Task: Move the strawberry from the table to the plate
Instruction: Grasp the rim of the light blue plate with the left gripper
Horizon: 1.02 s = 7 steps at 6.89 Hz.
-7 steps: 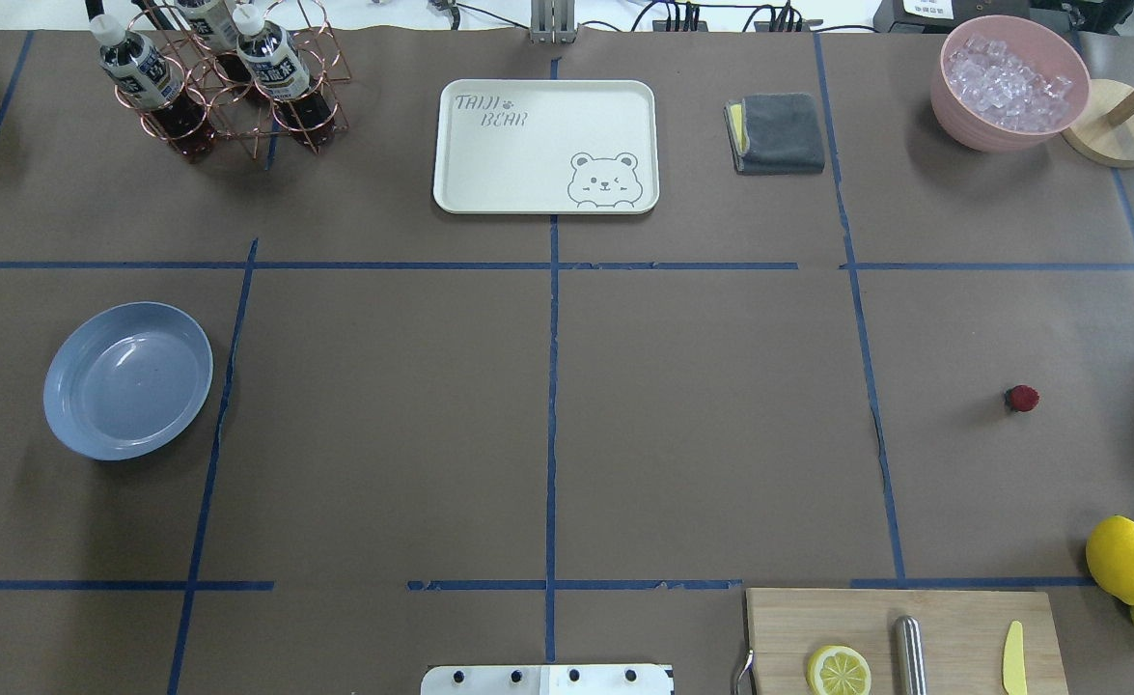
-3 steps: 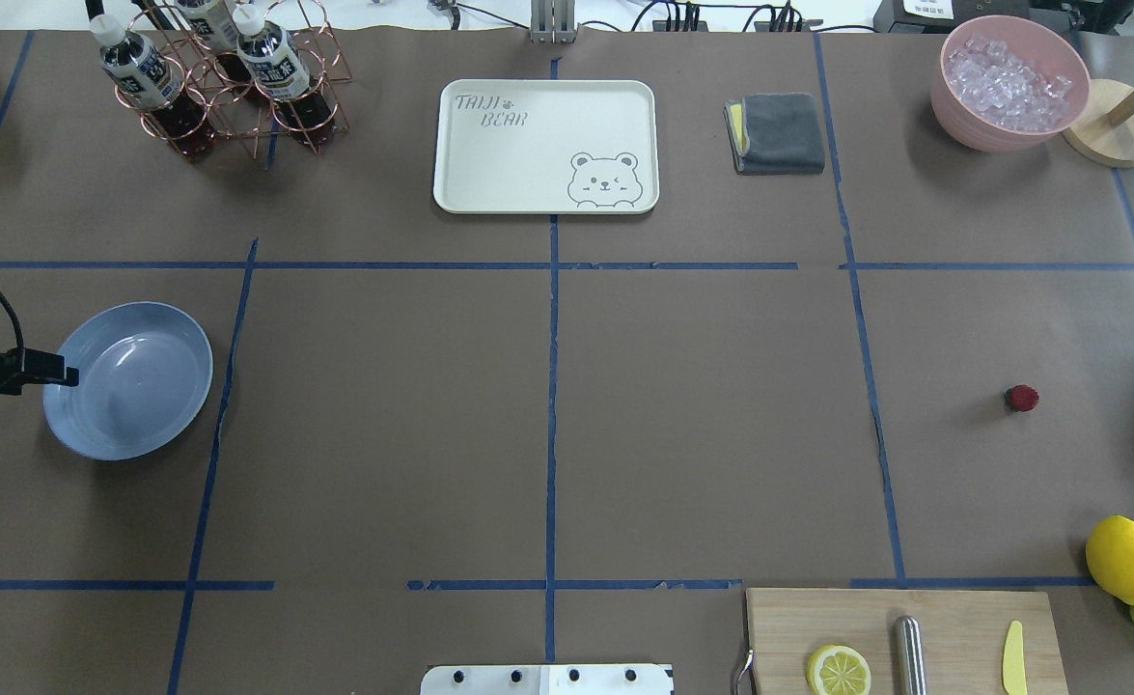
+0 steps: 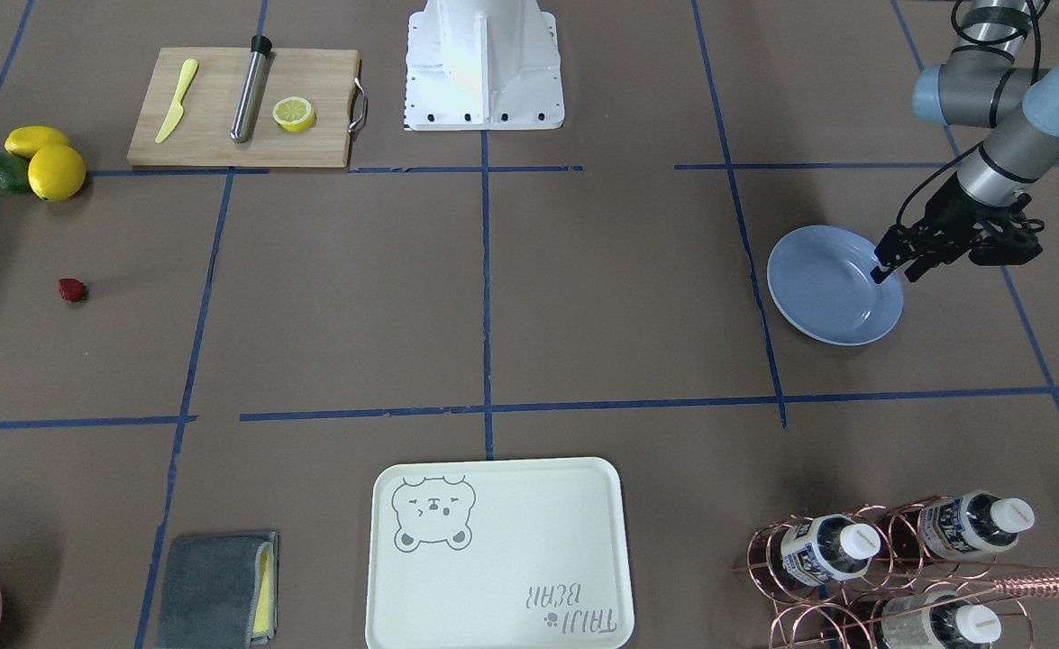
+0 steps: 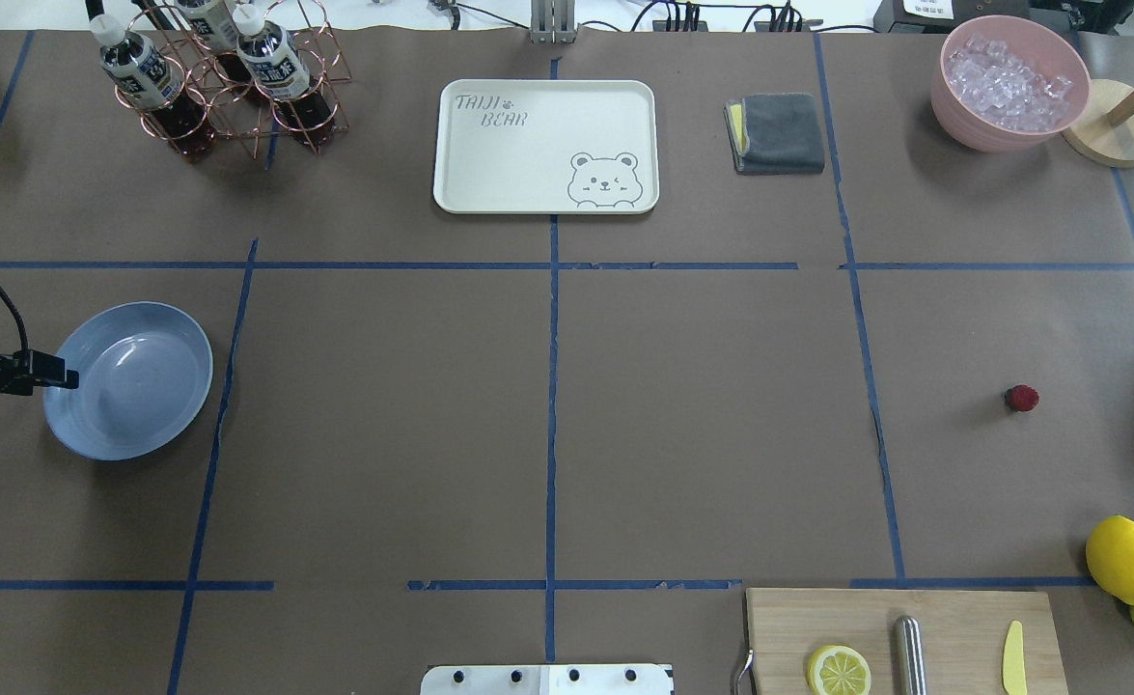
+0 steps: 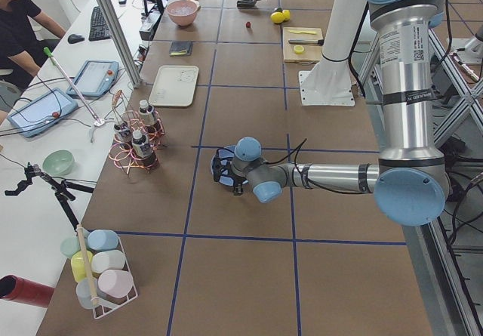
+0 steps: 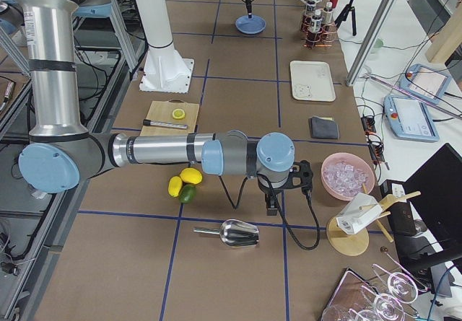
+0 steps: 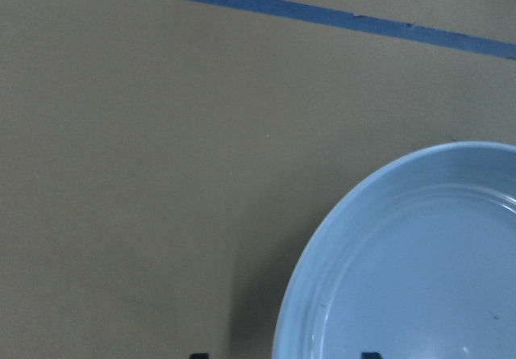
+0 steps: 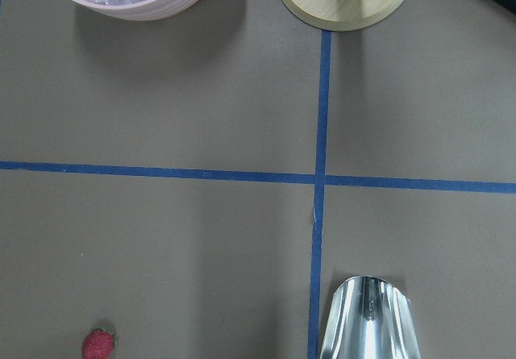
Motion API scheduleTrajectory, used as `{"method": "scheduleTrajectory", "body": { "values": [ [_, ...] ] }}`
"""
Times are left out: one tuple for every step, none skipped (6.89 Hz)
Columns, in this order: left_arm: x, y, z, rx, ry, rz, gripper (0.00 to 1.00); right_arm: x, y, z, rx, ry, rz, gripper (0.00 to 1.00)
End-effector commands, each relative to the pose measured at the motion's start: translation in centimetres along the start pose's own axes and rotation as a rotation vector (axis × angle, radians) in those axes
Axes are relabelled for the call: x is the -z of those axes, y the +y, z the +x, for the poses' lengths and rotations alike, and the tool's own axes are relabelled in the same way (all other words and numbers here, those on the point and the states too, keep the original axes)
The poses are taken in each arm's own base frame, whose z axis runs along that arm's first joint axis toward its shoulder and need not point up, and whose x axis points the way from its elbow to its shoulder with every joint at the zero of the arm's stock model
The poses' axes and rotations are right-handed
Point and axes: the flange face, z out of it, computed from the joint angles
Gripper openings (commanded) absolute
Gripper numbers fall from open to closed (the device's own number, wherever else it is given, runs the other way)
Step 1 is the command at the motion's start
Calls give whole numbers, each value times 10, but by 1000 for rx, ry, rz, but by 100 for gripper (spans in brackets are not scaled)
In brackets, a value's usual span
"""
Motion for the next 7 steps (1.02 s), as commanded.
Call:
{"method": "scheduleTrajectory", "body": {
  "values": [
    [-9, 7, 2, -8, -6, -22, 60, 1, 0, -1, 1, -1, 2, 100],
    [-10, 8, 2, -7, -5, -25, 52, 0, 0, 0, 0, -3, 0, 100],
    [-9, 8, 2, -6, -5, -25, 34, 0, 0, -1, 0, -14, 1, 100],
    [-9, 8, 3, -7, -4, -25, 13, 0, 0, -1, -1, -18, 0, 100],
    [-6, 8, 3, -6, -1, -24, 0, -1, 1, -1, -3, -18, -1, 100],
    [-1, 9, 8, -8, 10, -28, 0, -1, 1, 0, -2, -18, -1, 100],
    [11, 10, 16, -15, 25, -25, 0, -1, 1, -1, -3, -18, -1, 100]
  ]
}}
